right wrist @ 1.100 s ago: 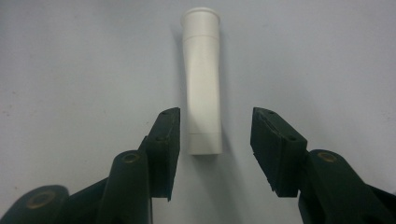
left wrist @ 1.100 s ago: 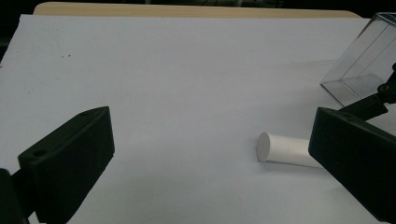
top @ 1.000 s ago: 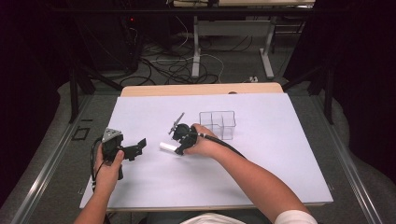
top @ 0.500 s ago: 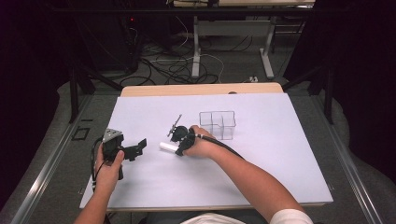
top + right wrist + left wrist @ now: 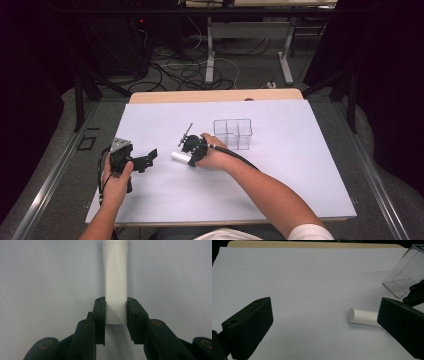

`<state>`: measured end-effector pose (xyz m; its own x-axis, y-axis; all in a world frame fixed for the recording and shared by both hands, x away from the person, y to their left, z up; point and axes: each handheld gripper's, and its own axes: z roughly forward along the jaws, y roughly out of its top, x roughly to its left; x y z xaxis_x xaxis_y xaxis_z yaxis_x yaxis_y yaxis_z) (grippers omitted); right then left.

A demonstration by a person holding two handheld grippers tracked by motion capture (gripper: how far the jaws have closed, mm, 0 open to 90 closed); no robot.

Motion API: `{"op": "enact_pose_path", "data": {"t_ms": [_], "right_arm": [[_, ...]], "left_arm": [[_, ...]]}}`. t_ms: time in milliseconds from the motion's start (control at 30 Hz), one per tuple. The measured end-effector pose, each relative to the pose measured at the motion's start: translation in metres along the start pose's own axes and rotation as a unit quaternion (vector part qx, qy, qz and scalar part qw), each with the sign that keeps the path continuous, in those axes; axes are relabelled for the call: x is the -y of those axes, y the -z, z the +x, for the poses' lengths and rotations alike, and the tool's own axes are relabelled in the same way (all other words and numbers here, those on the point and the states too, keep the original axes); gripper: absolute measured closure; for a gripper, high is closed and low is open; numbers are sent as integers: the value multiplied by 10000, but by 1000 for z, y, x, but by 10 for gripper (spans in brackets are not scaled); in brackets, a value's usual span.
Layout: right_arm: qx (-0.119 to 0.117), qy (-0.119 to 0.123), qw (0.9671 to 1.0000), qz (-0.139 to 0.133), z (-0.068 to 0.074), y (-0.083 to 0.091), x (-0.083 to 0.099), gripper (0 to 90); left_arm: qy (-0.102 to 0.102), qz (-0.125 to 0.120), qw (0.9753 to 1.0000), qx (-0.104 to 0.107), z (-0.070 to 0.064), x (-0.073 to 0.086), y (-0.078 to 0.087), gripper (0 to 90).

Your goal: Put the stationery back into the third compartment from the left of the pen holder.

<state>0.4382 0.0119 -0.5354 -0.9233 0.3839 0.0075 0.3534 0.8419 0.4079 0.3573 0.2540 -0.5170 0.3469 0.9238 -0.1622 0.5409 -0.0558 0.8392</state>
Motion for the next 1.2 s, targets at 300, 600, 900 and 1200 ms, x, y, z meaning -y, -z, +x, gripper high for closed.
{"op": "enact_pose_path", "data": {"t_ms": [300, 600, 900, 1200], "right_arm": [[59, -67, 9998, -185, 0, 4, 5, 711], [140, -284, 9970, -711, 1, 21, 17, 712], [357, -511, 9851, -1604, 8, 47, 45, 712], [824, -666, 9591, -2625, 17, 75, 88, 711]], "left_arm": [[49, 65, 9999, 77, -1, 1, -2, 2], [123, 33, 9998, 152, -3, 0, -2, 2], [182, 18, 9996, 200, -5, 0, -3, 1], [214, -91, 9988, 421, -15, -2, -2, 1]]}}
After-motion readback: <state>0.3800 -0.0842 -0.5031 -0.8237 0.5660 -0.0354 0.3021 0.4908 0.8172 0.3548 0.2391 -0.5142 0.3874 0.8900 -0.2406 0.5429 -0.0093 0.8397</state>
